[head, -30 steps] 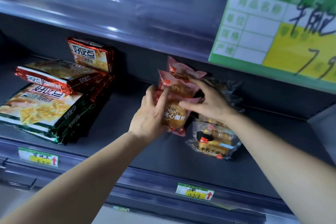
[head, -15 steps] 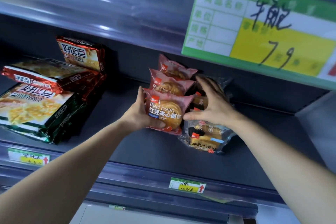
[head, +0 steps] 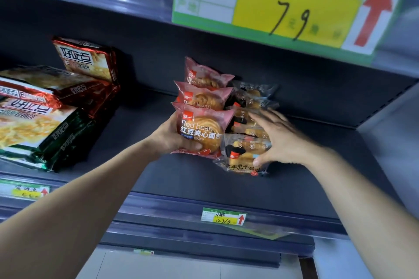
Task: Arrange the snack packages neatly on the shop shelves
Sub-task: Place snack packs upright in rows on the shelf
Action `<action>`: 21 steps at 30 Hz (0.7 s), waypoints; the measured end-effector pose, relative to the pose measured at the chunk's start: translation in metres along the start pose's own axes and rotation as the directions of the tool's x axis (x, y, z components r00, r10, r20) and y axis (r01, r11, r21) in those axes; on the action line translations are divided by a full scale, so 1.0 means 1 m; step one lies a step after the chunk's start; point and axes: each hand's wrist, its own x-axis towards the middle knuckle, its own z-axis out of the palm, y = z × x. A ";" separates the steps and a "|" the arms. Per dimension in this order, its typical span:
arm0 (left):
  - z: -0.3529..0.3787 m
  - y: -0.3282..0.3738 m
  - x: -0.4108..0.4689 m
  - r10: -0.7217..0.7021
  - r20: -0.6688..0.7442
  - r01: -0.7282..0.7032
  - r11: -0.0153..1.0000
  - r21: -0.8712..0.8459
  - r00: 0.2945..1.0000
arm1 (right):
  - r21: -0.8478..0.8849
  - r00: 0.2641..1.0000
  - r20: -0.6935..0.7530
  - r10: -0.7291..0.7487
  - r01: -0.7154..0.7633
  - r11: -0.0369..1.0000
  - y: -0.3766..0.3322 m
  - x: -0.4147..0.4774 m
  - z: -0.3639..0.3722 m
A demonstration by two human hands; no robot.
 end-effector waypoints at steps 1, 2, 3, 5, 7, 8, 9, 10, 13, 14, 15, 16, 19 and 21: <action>0.001 0.001 0.001 -0.007 0.001 0.007 1.000 -0.004 1.000 | 0.002 1.000 -0.010 -0.006 0.006 1.000 0.002 0.000 0.000; 0.003 0.002 0.001 -0.014 0.007 0.014 1.000 -0.011 1.000 | 0.002 1.000 -0.018 -0.007 0.007 1.000 0.004 -0.001 0.000; 0.006 0.003 0.001 -0.016 0.018 0.017 1.000 -0.021 1.000 | -0.005 1.000 -0.028 -0.005 0.005 1.000 0.005 -0.002 0.000; 0.009 0.002 -0.001 -0.011 0.024 0.011 0.999 -0.036 1.000 | -0.072 0.998 -0.068 0.004 -0.009 0.997 0.006 -0.004 0.002; 0.010 0.001 -0.002 0.011 0.010 -0.011 0.999 -0.039 1.000 | -0.146 0.987 -0.141 0.071 -0.091 0.985 0.008 -0.007 0.004; 0.010 0.001 -0.002 0.023 0.000 -0.023 0.999 -0.047 1.000 | -0.124 0.977 -0.162 0.138 -0.159 0.979 0.009 -0.010 0.006; 0.010 0.001 -0.002 0.031 -0.016 -0.032 0.998 -0.054 0.999 | -0.046 0.964 -0.155 0.217 -0.227 0.973 0.010 -0.013 0.007; 0.009 0.002 -0.002 0.035 -0.030 -0.036 0.998 -0.059 0.999 | 0.076 0.949 -0.118 0.291 -0.284 0.956 0.011 -0.016 0.008; 0.010 0.005 -0.003 0.030 -0.009 -0.031 0.998 -0.059 0.999 | 0.388 0.934 -0.026 0.356 -0.319 0.865 0.011 -0.023 0.013; 0.010 0.005 -0.003 0.028 0.004 -0.028 0.998 -0.055 1.000 | 0.452 0.939 -0.039 0.341 -0.288 0.844 0.011 -0.023 0.016; 0.011 0.006 -0.003 0.030 0.011 -0.029 0.998 -0.053 0.999 | 0.503 0.945 -0.064 0.320 -0.247 0.828 0.010 -0.021 0.018; 0.011 0.006 -0.003 0.026 0.006 -0.026 0.998 -0.057 1.000 | 0.540 0.951 -0.085 0.298 -0.207 0.816 0.009 -0.019 0.021; 0.010 0.007 -0.004 0.024 0.010 -0.024 0.998 -0.061 1.000 | 0.555 0.966 -0.072 0.249 -0.169 0.815 0.009 -0.015 0.023; 0.006 0.010 -0.005 0.033 -0.013 -0.034 0.996 -0.080 0.999 | 0.488 0.973 -0.044 0.227 -0.177 0.855 0.012 -0.016 0.020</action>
